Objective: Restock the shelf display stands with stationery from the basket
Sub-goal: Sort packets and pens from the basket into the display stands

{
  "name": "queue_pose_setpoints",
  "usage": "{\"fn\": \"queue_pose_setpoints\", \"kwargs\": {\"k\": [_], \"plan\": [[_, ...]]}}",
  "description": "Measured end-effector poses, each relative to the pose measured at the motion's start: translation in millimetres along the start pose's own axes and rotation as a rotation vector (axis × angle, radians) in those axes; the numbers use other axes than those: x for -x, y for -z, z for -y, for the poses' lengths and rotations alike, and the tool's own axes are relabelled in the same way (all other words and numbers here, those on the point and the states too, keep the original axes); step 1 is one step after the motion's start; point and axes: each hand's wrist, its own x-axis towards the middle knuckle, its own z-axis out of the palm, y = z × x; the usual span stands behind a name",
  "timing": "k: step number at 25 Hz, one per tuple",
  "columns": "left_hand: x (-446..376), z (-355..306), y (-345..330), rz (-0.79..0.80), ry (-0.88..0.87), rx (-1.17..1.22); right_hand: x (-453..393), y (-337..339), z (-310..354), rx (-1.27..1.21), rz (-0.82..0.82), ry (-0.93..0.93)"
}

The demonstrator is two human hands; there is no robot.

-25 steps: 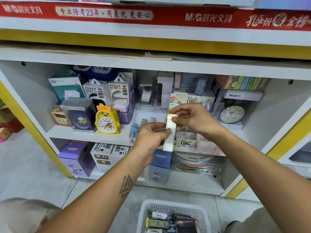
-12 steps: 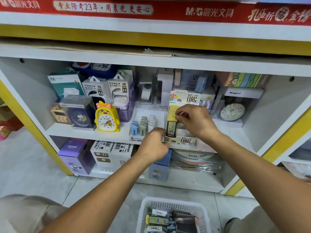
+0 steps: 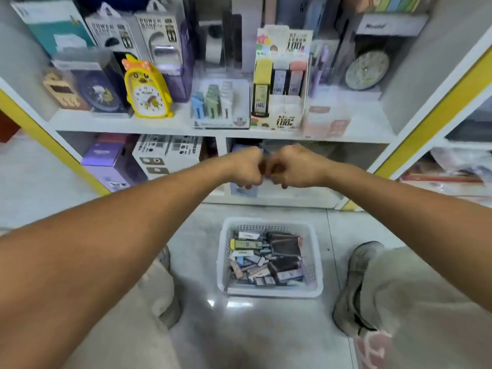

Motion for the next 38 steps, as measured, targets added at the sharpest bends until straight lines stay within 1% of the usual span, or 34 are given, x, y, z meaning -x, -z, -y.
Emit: {"fn": "queue_pose_setpoints", "kwargs": {"k": [2,5,7,10,13,15,16,19,21,22,26,28,30,32,34,38], "plan": [[-9,7,-39,0.127,0.022,-0.047,9,-59,-15,-0.014,0.171,-0.105],[-24,24,-108,0.227,0.07,-0.095,24,-150,-42,-0.046,0.302,-0.291],[-28,39,-151,0.257,0.075,-0.158,38,-197,-61,-0.088,0.326,-0.445],[-33,61,-205,0.345,0.086,-0.194,60,-248,-90,-0.192,0.302,-0.686],[-33,85,-233,0.36,0.142,-0.243,73,-280,-102,-0.287,0.275,-0.857],[-33,99,-241,0.317,0.217,-0.286,72,-295,-103,-0.3,0.264,-0.917],[-33,103,-243,0.329,0.227,-0.299,70,-300,-102,-0.303,0.252,-0.926],[-38,104,-255,0.45,0.225,-0.308,63,-310,-100,-0.364,0.197,-0.979],[-36,104,-267,0.482,0.243,-0.285,62,-314,-99,-0.435,0.176,-1.032],[-34,104,-274,0.47,0.27,-0.242,61,-315,-99,-0.464,0.172,-1.052],[-30,107,-284,0.321,0.394,-0.034,59,-319,-97,-0.531,0.138,-1.09],[-32,110,-273,0.309,0.44,0.026,57,-318,-95,-0.557,0.124,-1.112],[-34,110,-254,0.337,0.462,0.061,56,-315,-94,-0.61,0.104,-1.149],[-39,105,-239,0.345,0.419,0.029,54,-311,-93,-0.637,0.099,-1.188],[-46,95,-234,0.3,0.322,-0.001,54,-309,-92,-0.637,0.1,-1.217],[-64,82,-250,0.182,0.155,0.109,59,-314,-92,-0.647,0.04,-1.248]]}}
